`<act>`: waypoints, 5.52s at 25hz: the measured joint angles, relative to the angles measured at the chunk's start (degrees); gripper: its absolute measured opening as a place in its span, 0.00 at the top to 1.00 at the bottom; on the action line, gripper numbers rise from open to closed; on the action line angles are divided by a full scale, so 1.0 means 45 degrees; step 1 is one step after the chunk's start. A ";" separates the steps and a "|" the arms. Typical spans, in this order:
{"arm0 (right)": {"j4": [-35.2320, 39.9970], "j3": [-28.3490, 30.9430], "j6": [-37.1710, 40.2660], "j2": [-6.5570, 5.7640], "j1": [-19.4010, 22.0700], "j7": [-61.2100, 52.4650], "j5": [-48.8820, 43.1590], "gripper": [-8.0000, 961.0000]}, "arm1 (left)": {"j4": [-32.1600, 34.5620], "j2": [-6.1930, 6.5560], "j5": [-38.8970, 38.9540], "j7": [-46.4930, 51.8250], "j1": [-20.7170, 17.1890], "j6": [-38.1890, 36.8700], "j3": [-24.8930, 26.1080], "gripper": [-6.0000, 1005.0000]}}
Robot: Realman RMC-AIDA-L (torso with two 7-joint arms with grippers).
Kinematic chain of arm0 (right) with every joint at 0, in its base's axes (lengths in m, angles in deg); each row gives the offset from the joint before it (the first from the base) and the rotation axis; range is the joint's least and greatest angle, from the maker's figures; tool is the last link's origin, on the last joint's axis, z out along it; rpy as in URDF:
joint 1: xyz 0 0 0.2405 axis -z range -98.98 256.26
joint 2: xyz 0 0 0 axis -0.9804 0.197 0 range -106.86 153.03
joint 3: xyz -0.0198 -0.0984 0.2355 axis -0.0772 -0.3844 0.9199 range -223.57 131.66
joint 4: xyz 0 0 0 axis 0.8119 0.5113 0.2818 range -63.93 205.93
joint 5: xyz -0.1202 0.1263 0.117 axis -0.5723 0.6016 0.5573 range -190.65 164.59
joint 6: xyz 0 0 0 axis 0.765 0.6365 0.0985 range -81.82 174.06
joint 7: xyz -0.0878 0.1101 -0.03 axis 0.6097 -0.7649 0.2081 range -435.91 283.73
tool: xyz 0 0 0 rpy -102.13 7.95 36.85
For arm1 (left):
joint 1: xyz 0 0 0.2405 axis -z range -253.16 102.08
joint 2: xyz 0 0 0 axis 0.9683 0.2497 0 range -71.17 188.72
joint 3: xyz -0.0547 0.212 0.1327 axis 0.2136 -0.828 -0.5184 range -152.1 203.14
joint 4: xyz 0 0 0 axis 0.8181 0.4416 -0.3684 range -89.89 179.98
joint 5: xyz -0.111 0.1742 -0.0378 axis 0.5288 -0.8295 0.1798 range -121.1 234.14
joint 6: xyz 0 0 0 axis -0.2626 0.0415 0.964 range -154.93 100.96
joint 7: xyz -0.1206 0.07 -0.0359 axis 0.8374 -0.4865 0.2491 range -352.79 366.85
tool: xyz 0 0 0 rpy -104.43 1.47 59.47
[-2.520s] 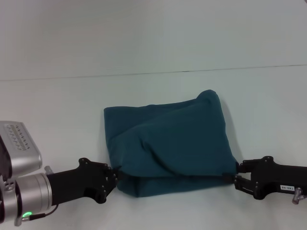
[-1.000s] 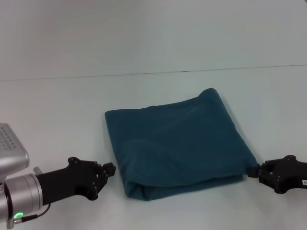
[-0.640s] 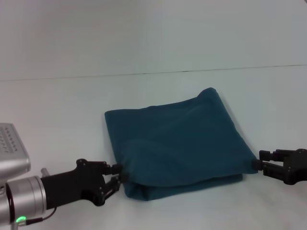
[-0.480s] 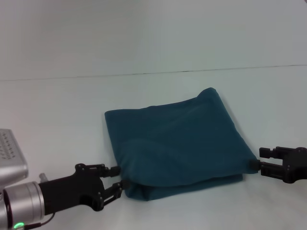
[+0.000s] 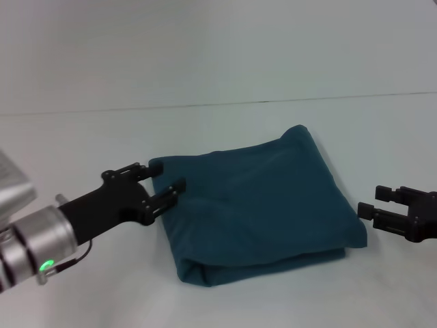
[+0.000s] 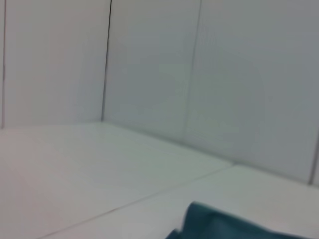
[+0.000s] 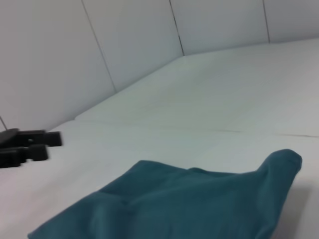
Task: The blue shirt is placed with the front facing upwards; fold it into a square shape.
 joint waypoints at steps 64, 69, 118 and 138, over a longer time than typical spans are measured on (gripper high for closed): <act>-0.7902 0.0826 -0.7504 0.0378 -0.4166 0.7585 0.4211 0.99 | -0.0441 0.0045 -0.0574 0.1546 -0.0209 0.1904 -0.1998 0.46; -0.7894 0.0816 -0.8612 0.0330 -0.4332 0.7530 0.5203 0.99 | -0.0302 0.0045 -0.0575 0.1545 -0.0215 0.1867 -0.2009 0.46; -0.8892 -0.1574 -0.2708 0.0368 -0.2179 0.9552 0.4439 0.95 | -0.1499 0.0083 -0.0268 0.1345 -0.1035 0.0899 -0.1545 0.46; -0.9071 -0.0733 -0.3743 0.0349 -0.2075 0.9987 0.4670 0.94 | -0.1705 0.0064 -0.0094 0.1240 -0.1194 0.0282 -0.0742 0.46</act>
